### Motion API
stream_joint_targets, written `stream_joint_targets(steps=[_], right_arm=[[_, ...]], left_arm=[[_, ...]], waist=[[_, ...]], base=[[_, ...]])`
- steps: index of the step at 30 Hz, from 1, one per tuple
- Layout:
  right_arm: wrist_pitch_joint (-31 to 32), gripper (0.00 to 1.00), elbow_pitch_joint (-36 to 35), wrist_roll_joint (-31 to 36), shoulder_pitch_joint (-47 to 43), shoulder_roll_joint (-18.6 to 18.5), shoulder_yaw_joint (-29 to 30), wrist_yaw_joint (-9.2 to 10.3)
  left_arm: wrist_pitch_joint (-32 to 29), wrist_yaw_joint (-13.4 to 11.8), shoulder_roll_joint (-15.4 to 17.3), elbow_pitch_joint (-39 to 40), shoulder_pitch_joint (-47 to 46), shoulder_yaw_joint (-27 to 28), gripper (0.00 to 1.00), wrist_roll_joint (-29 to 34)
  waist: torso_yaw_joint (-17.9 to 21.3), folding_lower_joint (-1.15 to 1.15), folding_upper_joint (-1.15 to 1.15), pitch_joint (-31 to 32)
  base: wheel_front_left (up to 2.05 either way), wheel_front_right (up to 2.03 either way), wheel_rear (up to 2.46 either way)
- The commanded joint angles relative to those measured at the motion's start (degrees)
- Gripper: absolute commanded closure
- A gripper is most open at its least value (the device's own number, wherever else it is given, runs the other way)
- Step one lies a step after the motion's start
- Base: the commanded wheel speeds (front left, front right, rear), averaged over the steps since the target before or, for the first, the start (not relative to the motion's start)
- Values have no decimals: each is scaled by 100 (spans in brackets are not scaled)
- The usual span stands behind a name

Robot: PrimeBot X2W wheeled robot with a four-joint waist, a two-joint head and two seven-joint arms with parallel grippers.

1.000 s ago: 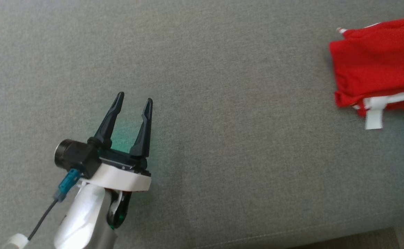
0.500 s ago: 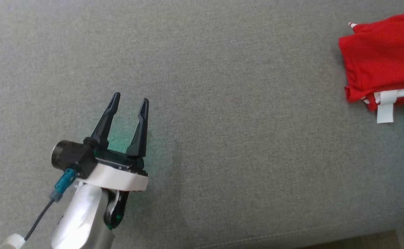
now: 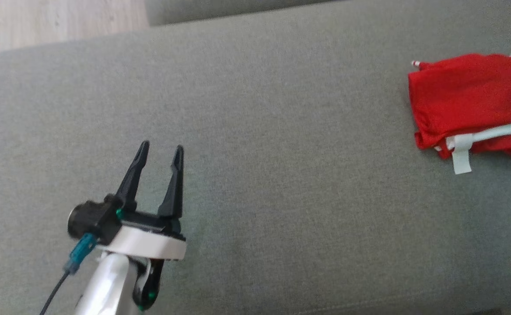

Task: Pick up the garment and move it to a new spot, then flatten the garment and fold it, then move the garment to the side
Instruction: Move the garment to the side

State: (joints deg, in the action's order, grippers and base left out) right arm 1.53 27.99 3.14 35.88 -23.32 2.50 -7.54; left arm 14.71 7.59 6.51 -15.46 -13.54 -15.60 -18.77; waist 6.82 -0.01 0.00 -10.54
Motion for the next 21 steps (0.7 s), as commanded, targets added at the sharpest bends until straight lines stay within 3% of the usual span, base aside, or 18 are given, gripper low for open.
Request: stream_joint_targets(steps=[1,2,12,21], right_arm=[[-67,0,-375,-95,-56,161,-89,5],[-67,0,-375,-95,-56,161,-89,5],[-835,0,-1253,-871,-1123,1874,47,5],[-1539,0,-726,-1505,-2240,2042,-452,5]], left_arm=[[29,-10,35,186,-35,301,0,-5],[29,-10,35,186,-35,301,0,-5],[29,-10,-128,237,394,824,0,69],[29,-47,-293,214,703,1280,0,147]], waist=[[-60,1,0,277],[-60,1,0,277],[-333,1,0,686],[-598,1,0,860]], base=[[0,0,0],[0,0,0],[0,0,0],[0,0,0]])
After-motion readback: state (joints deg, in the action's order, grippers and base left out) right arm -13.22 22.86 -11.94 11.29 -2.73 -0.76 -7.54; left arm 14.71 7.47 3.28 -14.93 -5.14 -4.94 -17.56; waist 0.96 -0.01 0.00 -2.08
